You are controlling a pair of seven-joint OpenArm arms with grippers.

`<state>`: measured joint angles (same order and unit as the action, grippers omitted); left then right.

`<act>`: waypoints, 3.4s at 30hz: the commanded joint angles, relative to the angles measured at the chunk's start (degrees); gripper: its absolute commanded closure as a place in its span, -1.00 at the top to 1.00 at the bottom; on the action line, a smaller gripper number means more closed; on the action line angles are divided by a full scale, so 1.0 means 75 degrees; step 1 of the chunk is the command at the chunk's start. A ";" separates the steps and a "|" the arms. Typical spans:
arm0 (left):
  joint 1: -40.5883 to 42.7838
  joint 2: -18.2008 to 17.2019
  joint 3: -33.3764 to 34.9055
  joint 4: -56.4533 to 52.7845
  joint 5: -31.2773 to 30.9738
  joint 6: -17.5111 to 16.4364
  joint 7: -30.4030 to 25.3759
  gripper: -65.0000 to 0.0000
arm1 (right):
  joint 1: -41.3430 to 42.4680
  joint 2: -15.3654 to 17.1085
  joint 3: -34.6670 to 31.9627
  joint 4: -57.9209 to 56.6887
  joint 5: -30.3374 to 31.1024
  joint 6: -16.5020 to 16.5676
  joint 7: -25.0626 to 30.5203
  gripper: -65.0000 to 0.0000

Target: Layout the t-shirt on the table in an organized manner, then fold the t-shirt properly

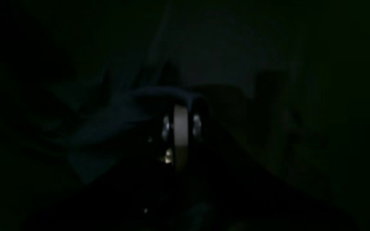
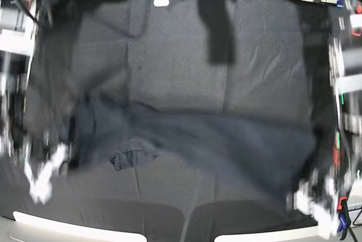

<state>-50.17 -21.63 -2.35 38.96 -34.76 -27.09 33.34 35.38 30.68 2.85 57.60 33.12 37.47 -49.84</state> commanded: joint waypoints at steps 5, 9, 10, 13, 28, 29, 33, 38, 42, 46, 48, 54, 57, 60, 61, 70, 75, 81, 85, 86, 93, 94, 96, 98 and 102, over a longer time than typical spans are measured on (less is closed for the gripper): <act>-0.1903 0.0131 -0.0029 -0.0399 0.0044 -0.0044 -0.0114 -1.00 | 0.2241 -0.0058 -0.0032 -0.0863 -0.0335 -0.0149 0.0539 -1.00; -0.3310 0.0023 -0.0029 -0.0396 0.0003 -0.0044 0.0542 -1.00 | 0.4162 -0.0029 -0.0032 -0.0950 -0.0600 -0.0187 0.0414 -1.00; -0.3310 -0.0029 -0.0029 -0.0391 -0.0085 -0.0047 0.0796 -1.00 | 0.4680 -0.0020 -0.0032 -0.0947 -0.0595 -0.0184 0.0230 -1.00; -0.3310 -0.0286 -0.0029 -0.0385 -0.0527 -0.0052 0.1437 -1.00 | 0.5257 0.0038 -0.0035 -0.0947 -0.0580 -0.0157 -0.0440 -1.00; -0.2949 -0.2637 -0.0029 -0.0385 -0.2495 -0.0533 0.3861 -1.00 | 0.3066 0.0577 0.0093 -0.0152 0.1268 0.0152 -0.1970 -1.00; -0.2734 -0.2736 -0.0029 -0.0385 -0.2646 -0.0603 0.4054 -1.00 | 0.2809 0.0612 0.0166 -0.0006 0.1262 0.0146 -0.1970 -1.00; -0.1818 -0.2888 -0.0032 -0.0385 -0.3719 -0.0615 0.4674 -1.00 | 0.1816 0.0697 0.0659 0.0463 0.1215 0.0152 -0.1973 -1.00; -0.1105 -0.2710 -0.0032 -0.0385 -0.4121 -0.1081 0.4698 -1.00 | 0.0752 0.0691 0.1317 0.0737 0.1641 0.0157 -0.1970 -1.00; -0.0804 -0.2614 -0.0032 -0.0385 -0.4214 -0.1137 0.4753 -1.00 | 0.0038 0.0688 0.1384 0.0740 0.1664 0.0157 -0.1970 -1.00; -0.0315 -0.2605 -0.0032 -0.0385 -0.4447 -0.1139 0.5013 -1.00 | -0.0711 0.0694 0.1384 0.0740 0.1641 0.0160 -0.1970 -1.00; 0.0012 -0.2605 -0.0032 -0.0385 -0.4701 -0.1148 0.5007 -1.00 | -0.1032 0.0688 0.1384 0.0740 0.1649 0.0163 -0.1967 -1.00; 0.0606 -0.2524 -0.0038 -0.0385 -0.5351 -0.1664 0.4989 -1.00 | -0.1568 0.0312 0.1367 0.0740 0.2130 0.0192 -0.1967 -1.00; 0.0612 -0.2355 -0.0038 -0.0385 -0.5391 -0.1721 0.4980 -1.00 | -0.1542 -0.0323 0.1367 0.0740 0.2127 0.0198 -0.1961 -1.00; 0.0615 -0.2142 -0.0038 -0.0385 -0.5377 -0.1721 0.4948 -1.00 | -0.1399 -0.1061 0.1367 0.0740 0.2011 0.0204 -0.1909 -0.98; 0.0615 -0.2072 -0.0038 -0.0385 -0.5377 -0.1721 0.4943 -1.00 | -0.1309 -0.1300 0.1367 0.0740 0.1891 0.0210 -0.1792 -0.71; 0.0615 -0.1935 -0.0038 -0.0385 -0.5365 -0.1721 0.4756 -1.00 | 0.0079 -0.3086 0.0979 -0.0256 -0.1177 -0.0338 -0.0207 -0.01; 0.0615 -0.1953 -0.0038 -0.0385 -0.5292 -0.1721 0.4753 -1.00 | 0.1043 -0.3652 0.0804 -0.2113 -0.2422 -0.0933 0.0472 -0.01; 0.0612 -0.1970 -0.0038 -0.0385 -0.5295 -0.1721 0.4744 -1.00 | 0.1836 -0.3791 0.0816 -0.4065 -0.3057 -0.1810 0.1521 -0.01; 0.0612 -0.1967 -0.0038 -0.0385 -0.5295 -0.1721 0.4747 -1.00 | 0.1894 -0.3818 0.0816 -0.4465 -0.3118 -0.2404 0.1466 -0.01; 0.0615 -0.1967 -0.0038 -0.0385 -0.5295 -0.1721 0.4747 -1.00 | 0.1874 -0.3818 0.0816 -0.4523 -0.3139 -0.2404 0.1472 -0.02; 0.0615 -0.1967 -0.0038 -0.0385 -0.5295 -0.1721 0.4750 -1.00 | 0.1711 -0.3972 0.0816 -0.4558 -0.3220 -0.1999 0.1530 -0.26; 0.0615 -0.1967 -0.0038 -0.0385 -0.5295 -0.1721 0.4750 -1.00 | 0.1696 -0.4007 0.0816 -0.4558 -0.3255 -0.1909 0.1536 -0.26; 0.0615 -0.1967 -0.0038 -0.0385 -0.5292 -0.1721 0.4750 -1.00 | 0.1687 -0.4060 0.0816 -0.4558 -0.3416 -0.1792 0.1577 -0.34; 0.0615 -0.1967 -0.0038 -0.0385 -0.5292 -0.1721 0.4753 -1.00 | 0.1693 -0.4115 0.0816 -0.4558 -0.3707 -0.1792 0.1673 -0.63; 0.0615 -0.1970 -0.0038 -0.0385 -0.5292 -0.1721 0.4750 -1.00 | 0.1693 -0.4176 0.0787 -0.4558 -0.4124 -0.1781 0.2206 -1.00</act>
<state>-43.53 -35.27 -2.31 35.20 -73.08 -39.48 69.49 45.56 -0.51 8.78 22.55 1.56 23.18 -33.85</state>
